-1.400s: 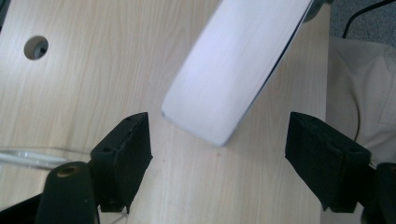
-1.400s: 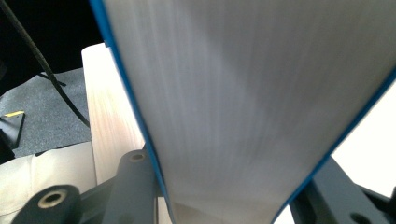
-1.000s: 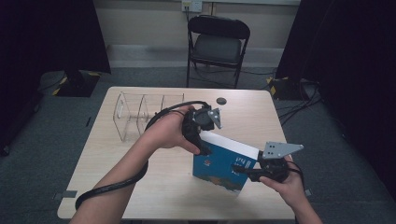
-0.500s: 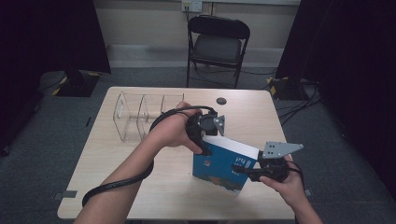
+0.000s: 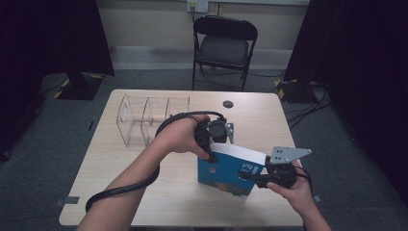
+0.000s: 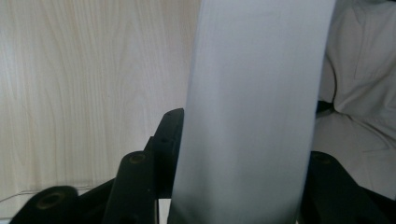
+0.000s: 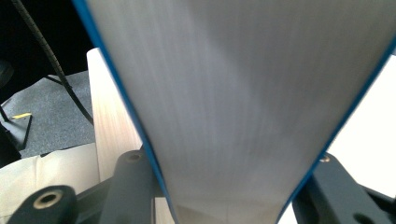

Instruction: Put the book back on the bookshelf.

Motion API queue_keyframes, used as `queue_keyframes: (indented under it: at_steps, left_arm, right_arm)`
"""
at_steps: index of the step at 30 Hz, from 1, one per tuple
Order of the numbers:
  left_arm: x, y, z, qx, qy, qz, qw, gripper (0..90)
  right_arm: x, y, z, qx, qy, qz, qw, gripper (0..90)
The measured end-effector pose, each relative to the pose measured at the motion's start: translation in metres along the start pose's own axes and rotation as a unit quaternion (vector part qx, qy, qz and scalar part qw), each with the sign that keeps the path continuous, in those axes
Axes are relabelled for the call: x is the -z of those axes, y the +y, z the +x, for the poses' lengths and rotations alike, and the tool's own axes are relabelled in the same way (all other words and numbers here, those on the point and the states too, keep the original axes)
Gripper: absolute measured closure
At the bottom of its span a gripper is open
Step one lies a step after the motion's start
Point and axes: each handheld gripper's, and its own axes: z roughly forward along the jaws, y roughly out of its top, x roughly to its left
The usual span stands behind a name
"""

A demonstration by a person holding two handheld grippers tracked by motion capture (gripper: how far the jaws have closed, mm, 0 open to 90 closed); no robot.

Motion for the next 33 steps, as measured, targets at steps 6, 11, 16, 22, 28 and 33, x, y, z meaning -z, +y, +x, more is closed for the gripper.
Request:
queue_keyframes:
  at_steps: [6, 11, 16, 22, 28, 33]
  left_arm:
    - [0.001, -0.001, -0.002, 0.030, 0.011, -0.001, 0.9995, 59.8]
    - [0.001, -0.001, -0.004, 0.046, 0.015, 0.004, 0.9988, 60.3]
    - [0.001, 0.003, -0.005, 0.068, 0.018, 0.022, 0.9973, 60.5]
    - [0.000, 0.006, -0.003, 0.084, 0.016, 0.033, 0.9958, 60.5]
    - [0.000, 0.007, -0.002, 0.085, 0.015, 0.036, 0.9956, 60.1]
    - [-0.001, 0.011, -0.004, 0.077, 0.014, 0.056, 0.9954, 60.0]
  right_arm:
    - [-0.003, -0.010, -0.003, 0.000, -0.025, 0.012, 0.9996, 45.8]
    - [-0.003, -0.020, -0.008, -0.011, -0.035, 0.014, 0.9992, 41.5]
    - [-0.005, -0.032, -0.012, -0.016, -0.053, 0.013, 0.9984, 37.7]
    - [-0.007, -0.046, -0.017, -0.028, -0.069, 0.019, 0.9971, 34.7]
    - [-0.005, -0.057, -0.017, -0.045, -0.069, 0.009, 0.9966, 34.7]
    - [-0.004, -0.067, -0.017, -0.052, -0.072, 0.009, 0.9960, 34.8]
